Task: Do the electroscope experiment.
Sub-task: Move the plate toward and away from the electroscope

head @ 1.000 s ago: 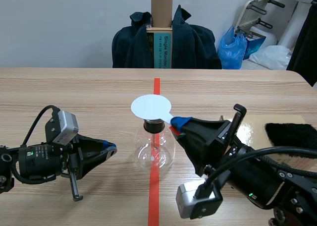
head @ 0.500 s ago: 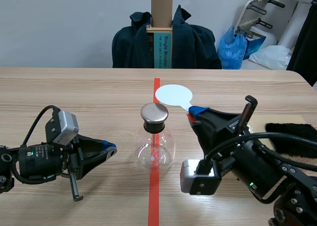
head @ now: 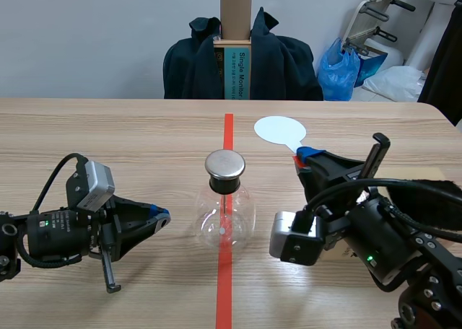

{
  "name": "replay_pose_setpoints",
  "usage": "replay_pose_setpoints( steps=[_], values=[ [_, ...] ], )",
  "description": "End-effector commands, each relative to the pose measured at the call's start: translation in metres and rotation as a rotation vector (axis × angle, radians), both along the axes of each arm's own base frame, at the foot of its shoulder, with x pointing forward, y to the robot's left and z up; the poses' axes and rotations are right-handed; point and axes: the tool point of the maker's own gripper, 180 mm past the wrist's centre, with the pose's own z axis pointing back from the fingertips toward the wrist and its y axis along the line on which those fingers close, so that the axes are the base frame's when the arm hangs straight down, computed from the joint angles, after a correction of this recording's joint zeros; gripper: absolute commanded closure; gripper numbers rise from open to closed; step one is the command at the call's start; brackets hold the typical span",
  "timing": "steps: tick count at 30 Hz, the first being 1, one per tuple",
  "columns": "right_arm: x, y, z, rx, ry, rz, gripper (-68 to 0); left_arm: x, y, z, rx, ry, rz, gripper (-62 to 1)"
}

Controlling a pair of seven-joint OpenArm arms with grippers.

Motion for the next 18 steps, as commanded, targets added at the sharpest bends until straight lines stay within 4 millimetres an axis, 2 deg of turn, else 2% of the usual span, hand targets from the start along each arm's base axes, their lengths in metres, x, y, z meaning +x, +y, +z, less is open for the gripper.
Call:
replay_pose_setpoints(
  steps=[1, 18],
  values=[
    [0.005, -0.003, 0.010, 0.002, -0.037, -0.007, -0.7, 0.004, -0.005, 0.010, -0.027, -0.028, -0.005, -3.1],
    [-0.024, 0.033, 0.010, -0.001, -0.048, 0.251, -0.7, 0.004, -0.005, 0.010, -0.028, -0.028, -0.005, -3.1]
  ],
)
